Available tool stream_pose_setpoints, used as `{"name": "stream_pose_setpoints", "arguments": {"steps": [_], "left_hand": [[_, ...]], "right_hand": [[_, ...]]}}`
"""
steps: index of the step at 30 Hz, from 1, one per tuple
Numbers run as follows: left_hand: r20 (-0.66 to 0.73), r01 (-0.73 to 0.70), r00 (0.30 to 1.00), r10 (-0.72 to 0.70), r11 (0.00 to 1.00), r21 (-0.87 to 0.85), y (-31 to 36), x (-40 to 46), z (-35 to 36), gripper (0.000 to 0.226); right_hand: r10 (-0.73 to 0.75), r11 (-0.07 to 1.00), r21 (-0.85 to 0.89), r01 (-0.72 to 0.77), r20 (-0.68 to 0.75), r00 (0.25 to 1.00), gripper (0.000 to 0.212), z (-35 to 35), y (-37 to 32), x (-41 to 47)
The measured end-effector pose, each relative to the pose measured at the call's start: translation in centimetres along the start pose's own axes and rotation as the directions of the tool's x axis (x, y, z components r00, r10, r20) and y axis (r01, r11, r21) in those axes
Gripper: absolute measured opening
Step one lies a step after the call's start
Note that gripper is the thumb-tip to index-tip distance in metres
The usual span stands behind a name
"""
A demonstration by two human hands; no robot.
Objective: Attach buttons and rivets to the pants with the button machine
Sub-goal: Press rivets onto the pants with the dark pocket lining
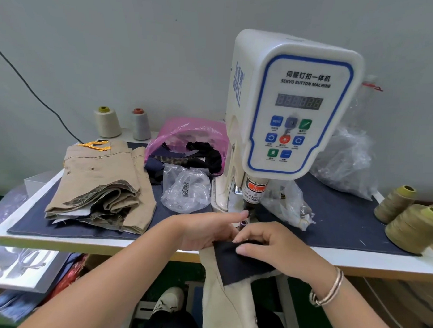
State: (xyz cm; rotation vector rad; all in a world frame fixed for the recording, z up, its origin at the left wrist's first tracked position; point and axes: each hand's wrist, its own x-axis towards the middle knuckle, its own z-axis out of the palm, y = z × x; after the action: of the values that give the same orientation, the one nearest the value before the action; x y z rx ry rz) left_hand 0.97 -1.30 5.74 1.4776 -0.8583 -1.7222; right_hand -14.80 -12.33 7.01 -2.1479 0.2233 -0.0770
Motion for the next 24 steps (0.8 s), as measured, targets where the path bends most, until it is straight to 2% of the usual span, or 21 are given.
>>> {"name": "stream_pose_setpoints", "arguments": {"steps": [2, 5, 7, 9, 11, 13, 15, 17, 20, 24], "left_hand": [[0.014, -0.033, 0.999, 0.033, 0.999, 0.040, -0.3, -0.1, -0.2, 0.051], [0.053, -0.095, 0.995, 0.085, 0.972, 0.216, -0.6, -0.3, -0.4, 0.017], [0.073, -0.124, 0.991, 0.108, 0.954, 0.273, -0.7, -0.4, -0.5, 0.018], [0.095, -0.136, 0.989, 0.113, 0.950, 0.281, -0.6, -0.6, -0.6, 0.023], [0.112, -0.139, 0.988, 0.110, 0.943, 0.303, -0.2, -1.0, -0.7, 0.016], [0.081, -0.137, 0.990, 0.116, 0.930, 0.342, 0.1, -1.4, -0.8, 0.008], [-0.003, -0.143, 0.988, 0.155, 0.921, 0.362, 0.2, -1.6, -1.0, 0.012], [-0.062, -0.169, 0.977, 0.206, 0.914, 0.369, 0.0, -1.7, -1.2, 0.016], [-0.099, -0.207, 0.959, 0.267, 0.892, 0.401, -0.4, -1.6, -1.2, 0.018], [-0.109, -0.226, 0.946, 0.305, 0.864, 0.450, -0.6, -1.4, -1.1, 0.021]], "right_hand": [[0.042, 0.997, -0.057, -0.045, -0.054, 0.998, 0.011, 0.1, 0.7, 0.3], [0.057, 0.992, -0.106, -0.066, -0.088, 0.994, 0.020, 0.3, 1.2, 0.5], [0.071, 0.989, -0.125, -0.078, -0.058, 0.996, 0.028, 0.1, 1.7, 0.5], [0.126, 0.991, -0.048, -0.122, 0.080, 0.989, 0.029, -0.6, 2.0, 0.2], [0.186, 0.982, -0.015, -0.187, 0.189, 0.964, 0.023, -1.3, 2.2, -0.3], [0.183, 0.982, -0.085, -0.170, 0.187, 0.965, 0.029, -1.8, 2.3, -0.5], [0.145, 0.985, -0.113, -0.127, 0.170, 0.975, 0.037, -2.0, 2.3, -0.5], [0.124, 0.992, -0.019, -0.123, 0.187, 0.974, 0.025, -1.9, 2.5, -0.6], [0.095, 0.983, 0.135, -0.122, 0.191, 0.977, 0.046, -1.4, 2.8, -0.5], [-0.001, 0.992, 0.124, -0.020, 0.164, 0.986, 0.037, -1.3, 3.1, -0.3]]}}
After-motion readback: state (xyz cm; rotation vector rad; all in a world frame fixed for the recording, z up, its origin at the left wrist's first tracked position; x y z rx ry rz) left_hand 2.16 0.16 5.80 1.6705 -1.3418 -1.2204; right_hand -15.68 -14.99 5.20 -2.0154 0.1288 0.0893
